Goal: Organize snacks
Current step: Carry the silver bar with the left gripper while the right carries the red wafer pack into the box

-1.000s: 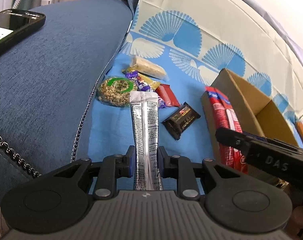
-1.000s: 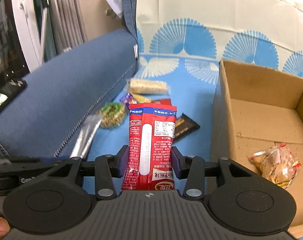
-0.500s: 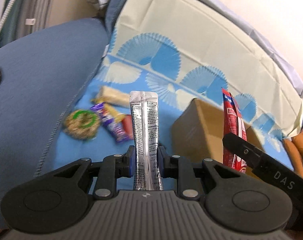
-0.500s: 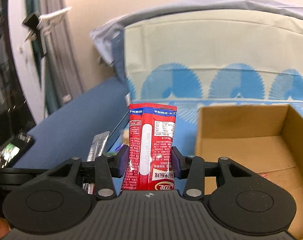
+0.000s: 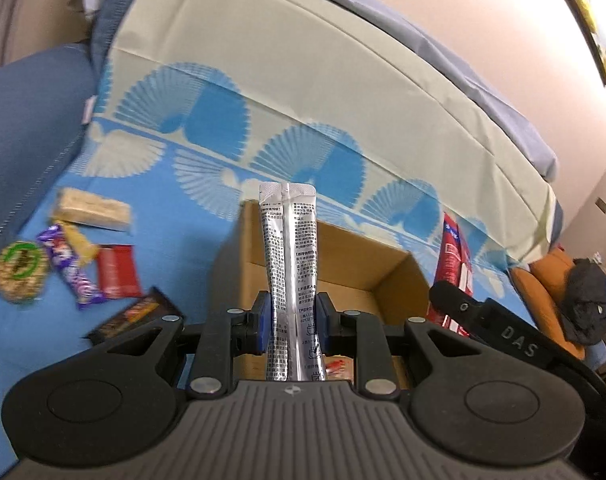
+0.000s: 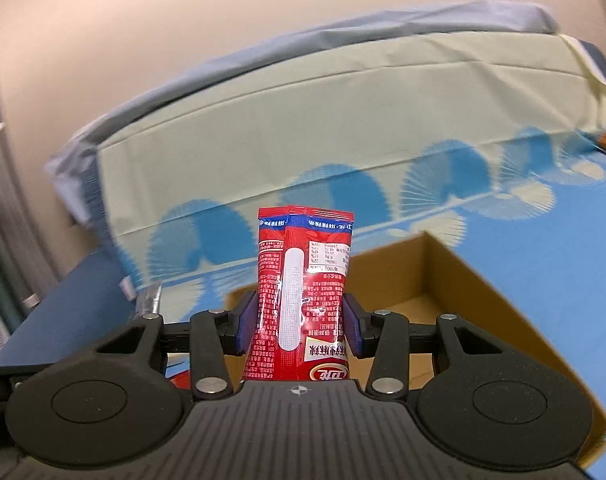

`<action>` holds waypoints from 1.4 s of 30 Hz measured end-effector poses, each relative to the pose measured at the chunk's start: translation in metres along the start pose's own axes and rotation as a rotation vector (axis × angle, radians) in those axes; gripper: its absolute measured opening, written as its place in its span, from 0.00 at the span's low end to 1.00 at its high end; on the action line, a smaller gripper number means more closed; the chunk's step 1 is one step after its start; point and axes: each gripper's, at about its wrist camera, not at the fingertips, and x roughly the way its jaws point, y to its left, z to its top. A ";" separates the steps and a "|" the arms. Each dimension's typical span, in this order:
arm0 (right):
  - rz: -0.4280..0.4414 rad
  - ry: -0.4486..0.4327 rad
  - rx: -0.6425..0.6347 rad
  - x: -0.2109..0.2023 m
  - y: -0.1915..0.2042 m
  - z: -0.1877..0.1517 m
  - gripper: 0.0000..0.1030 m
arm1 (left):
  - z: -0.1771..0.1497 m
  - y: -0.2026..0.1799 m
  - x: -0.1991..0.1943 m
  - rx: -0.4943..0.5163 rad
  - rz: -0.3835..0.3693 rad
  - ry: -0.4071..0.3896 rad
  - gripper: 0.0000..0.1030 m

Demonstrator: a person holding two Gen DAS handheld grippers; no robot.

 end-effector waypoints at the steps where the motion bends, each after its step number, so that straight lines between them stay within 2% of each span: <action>1: -0.012 0.000 0.008 0.001 -0.005 0.000 0.45 | -0.001 -0.005 0.004 0.001 -0.007 0.005 0.24; 9: -0.048 -0.006 0.034 0.000 -0.023 0.000 0.45 | -0.009 -0.022 0.015 0.009 -0.029 0.025 0.24; 38: -0.043 -0.013 0.033 -0.004 -0.020 0.000 0.45 | -0.007 -0.029 0.016 0.032 -0.043 0.028 0.24; 42: -0.029 0.012 0.023 0.000 -0.019 0.000 0.49 | -0.007 -0.032 0.017 0.037 -0.080 0.041 0.30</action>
